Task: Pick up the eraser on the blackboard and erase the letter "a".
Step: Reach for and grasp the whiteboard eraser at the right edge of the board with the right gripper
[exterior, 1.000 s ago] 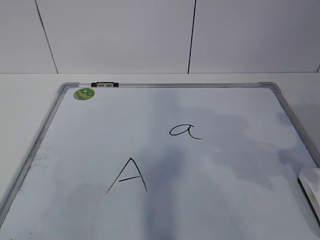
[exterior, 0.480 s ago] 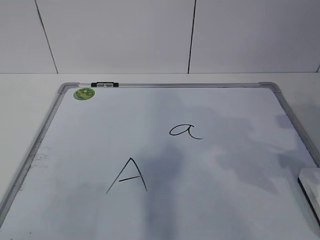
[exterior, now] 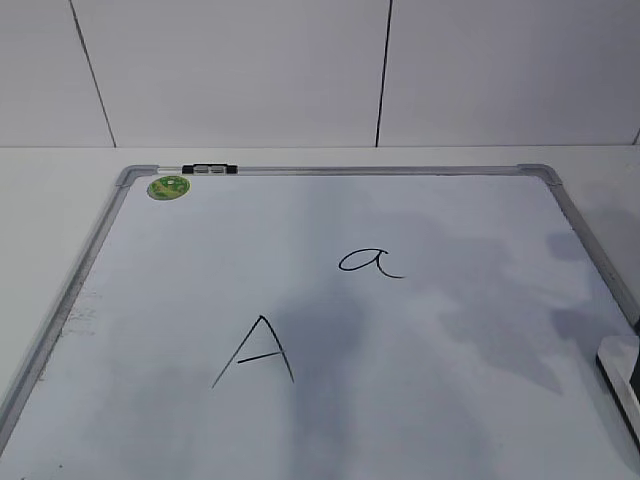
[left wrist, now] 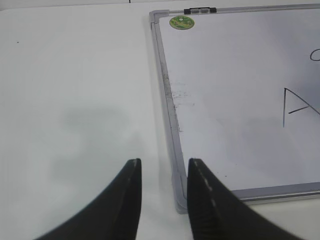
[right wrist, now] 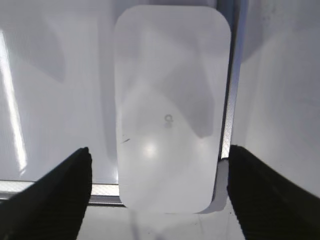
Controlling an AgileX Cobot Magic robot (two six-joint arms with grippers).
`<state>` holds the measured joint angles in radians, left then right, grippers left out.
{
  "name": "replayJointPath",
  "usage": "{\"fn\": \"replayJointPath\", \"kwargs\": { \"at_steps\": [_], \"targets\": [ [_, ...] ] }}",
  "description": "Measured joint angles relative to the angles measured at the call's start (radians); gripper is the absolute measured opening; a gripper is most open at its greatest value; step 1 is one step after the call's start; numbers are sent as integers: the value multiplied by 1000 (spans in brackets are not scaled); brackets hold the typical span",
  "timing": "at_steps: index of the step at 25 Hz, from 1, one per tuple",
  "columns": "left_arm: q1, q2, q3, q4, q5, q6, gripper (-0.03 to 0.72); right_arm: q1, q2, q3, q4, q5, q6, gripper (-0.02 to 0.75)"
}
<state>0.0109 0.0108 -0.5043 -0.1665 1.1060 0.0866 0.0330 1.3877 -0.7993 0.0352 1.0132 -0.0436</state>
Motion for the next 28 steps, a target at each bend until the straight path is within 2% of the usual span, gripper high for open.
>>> {"fn": "replayJointPath", "kwargs": {
  "at_steps": [28],
  "targets": [
    [0,0,0,0,0,0,235,0,166,-7,-40,-85,-2,663]
  ]
}}
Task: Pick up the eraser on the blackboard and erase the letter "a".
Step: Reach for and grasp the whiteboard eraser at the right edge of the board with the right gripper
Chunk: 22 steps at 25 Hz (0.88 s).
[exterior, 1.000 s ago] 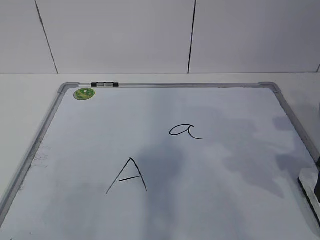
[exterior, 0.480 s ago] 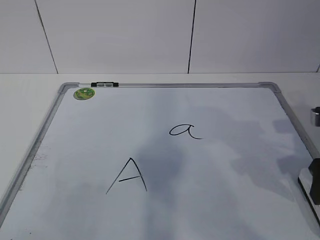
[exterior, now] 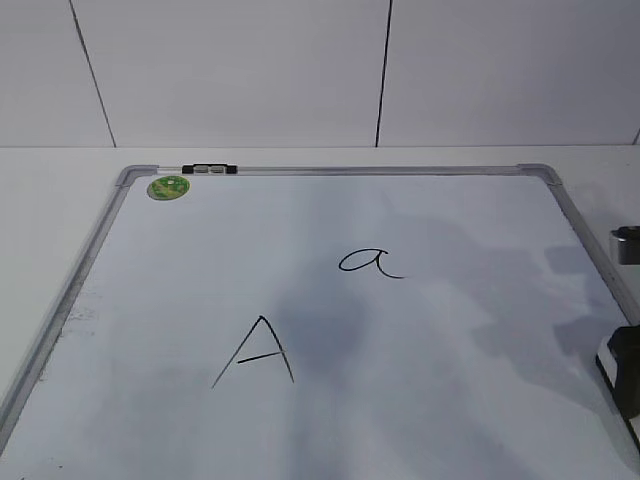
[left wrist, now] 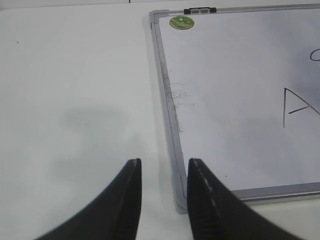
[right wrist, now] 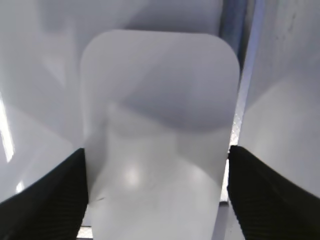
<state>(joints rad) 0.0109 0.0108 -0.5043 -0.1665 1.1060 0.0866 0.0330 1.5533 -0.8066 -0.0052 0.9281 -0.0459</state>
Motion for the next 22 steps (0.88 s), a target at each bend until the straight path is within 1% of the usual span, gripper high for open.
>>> {"fn": "replayJointPath", "kwargs": {
  "at_steps": [22],
  "targets": [
    [0,0,0,0,0,0,235,0,0,0,5,-23,-2,636]
  ]
}}
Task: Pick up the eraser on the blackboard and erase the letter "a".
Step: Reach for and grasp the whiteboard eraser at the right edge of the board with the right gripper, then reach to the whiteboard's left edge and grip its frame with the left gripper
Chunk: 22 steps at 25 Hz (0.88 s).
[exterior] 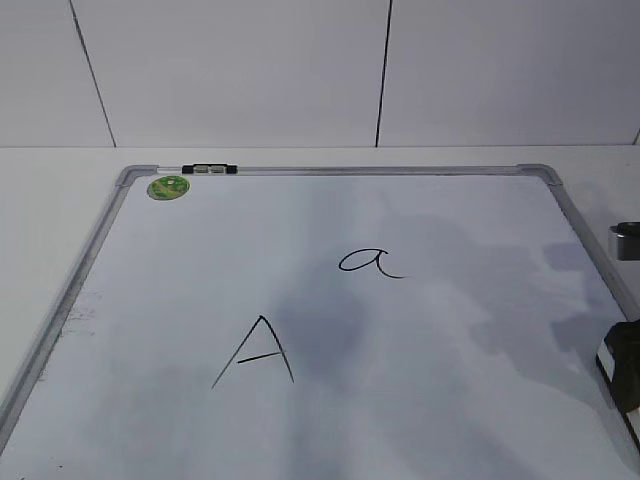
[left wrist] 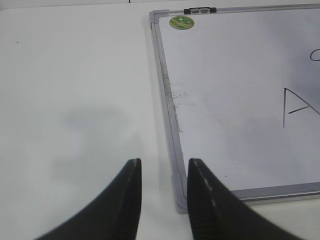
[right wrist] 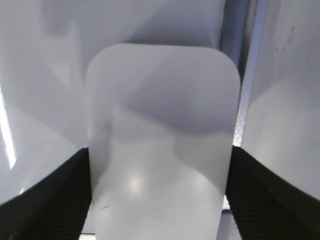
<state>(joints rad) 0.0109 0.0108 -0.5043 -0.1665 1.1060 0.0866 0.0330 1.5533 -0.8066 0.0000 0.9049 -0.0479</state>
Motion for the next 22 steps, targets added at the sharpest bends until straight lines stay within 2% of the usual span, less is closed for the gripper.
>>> {"fn": "replayJointPath", "kwargs": {
  "at_steps": [22],
  "targets": [
    [0,0,0,0,0,0,235,0,15,0,16,6,34,622]
  ]
}}
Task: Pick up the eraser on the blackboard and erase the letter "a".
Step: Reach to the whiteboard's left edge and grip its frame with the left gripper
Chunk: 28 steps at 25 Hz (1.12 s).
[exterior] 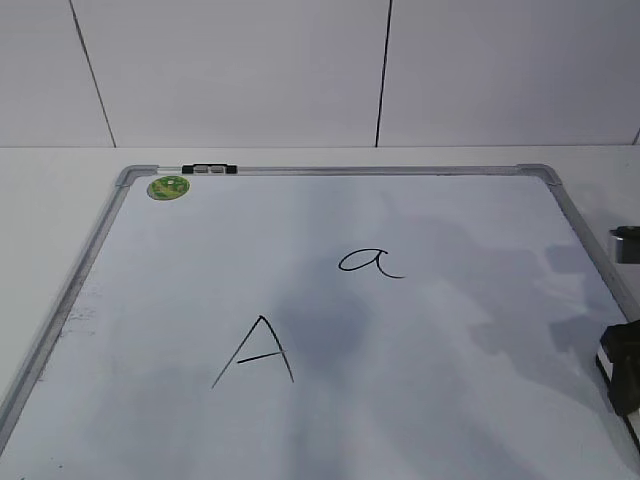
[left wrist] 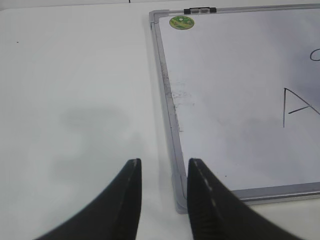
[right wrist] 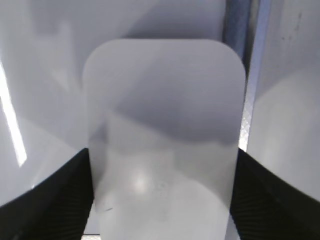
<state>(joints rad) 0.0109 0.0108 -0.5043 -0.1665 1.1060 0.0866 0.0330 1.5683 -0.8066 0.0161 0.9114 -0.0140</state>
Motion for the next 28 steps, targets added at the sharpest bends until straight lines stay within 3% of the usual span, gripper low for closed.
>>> {"fn": "replayJointPath", "kwargs": {
  "at_steps": [28],
  "targets": [
    [0,0,0,0,0,0,235,0,0,0,-2,24,35,601]
  ]
}}
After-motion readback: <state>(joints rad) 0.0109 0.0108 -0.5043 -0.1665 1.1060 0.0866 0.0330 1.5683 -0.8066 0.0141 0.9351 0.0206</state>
